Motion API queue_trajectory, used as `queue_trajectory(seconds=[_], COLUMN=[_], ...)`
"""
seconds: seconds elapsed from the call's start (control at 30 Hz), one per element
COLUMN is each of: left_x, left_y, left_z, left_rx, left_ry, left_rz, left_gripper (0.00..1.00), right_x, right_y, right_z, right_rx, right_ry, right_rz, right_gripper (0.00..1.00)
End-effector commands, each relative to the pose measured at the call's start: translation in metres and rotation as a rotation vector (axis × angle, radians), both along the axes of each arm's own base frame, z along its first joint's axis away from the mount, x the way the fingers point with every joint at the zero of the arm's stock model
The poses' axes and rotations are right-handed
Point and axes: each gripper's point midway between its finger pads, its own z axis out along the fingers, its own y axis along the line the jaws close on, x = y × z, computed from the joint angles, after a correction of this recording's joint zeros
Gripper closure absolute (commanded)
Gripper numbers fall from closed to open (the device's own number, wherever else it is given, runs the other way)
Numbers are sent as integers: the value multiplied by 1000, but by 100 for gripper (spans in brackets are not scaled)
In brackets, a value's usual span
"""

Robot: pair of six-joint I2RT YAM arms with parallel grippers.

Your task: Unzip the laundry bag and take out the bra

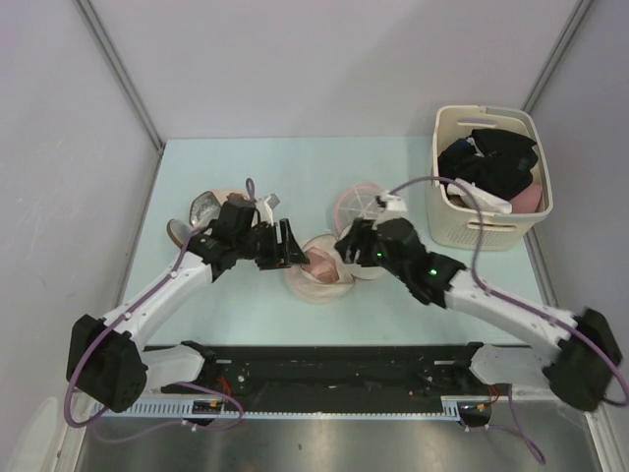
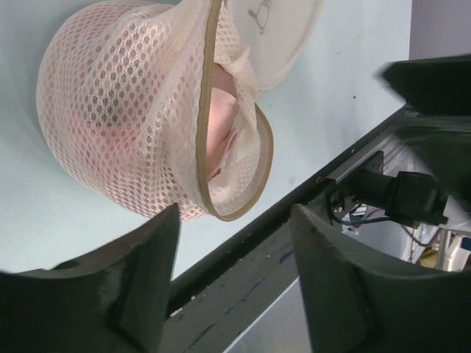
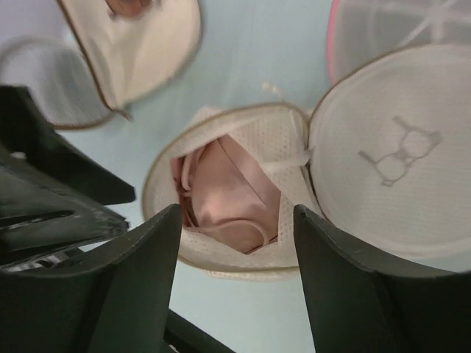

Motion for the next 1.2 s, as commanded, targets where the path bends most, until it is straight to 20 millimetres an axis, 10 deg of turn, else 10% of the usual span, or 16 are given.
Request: queue_trajectory(seconds=[0.0, 0.13, 0.4, 0.6, 0.73, 0.93, 1.17], left_x=[0, -5, -2, -3, -4, -2, -1], left_y=[1, 0, 1, 2, 1, 7, 12], left_z=[-18, -37, -34, -30, -28, -19, -30], left_rx=[33, 51, 66, 55, 42, 68, 116], left_ry=[-20, 38, 24, 17, 19, -20, 6], left_rz=[-27, -43, -36, -26, -25, -2, 4], left_gripper=[43, 73, 74, 100, 100, 100, 100], right_x=[-5, -4, -2, 5, 11, 2, -20], right_y=[54, 72, 83, 87, 89, 89, 67], right_z=[-60, -98, -113, -106, -104, -52, 57], right_rx=[-143, -220, -218, -190, -180, -104, 73], right_ry=[164, 225, 241, 209, 192, 105, -94], right_rz=[173, 181, 202, 197, 193, 215, 242], right_gripper=[33, 29, 31, 67, 100, 100, 100])
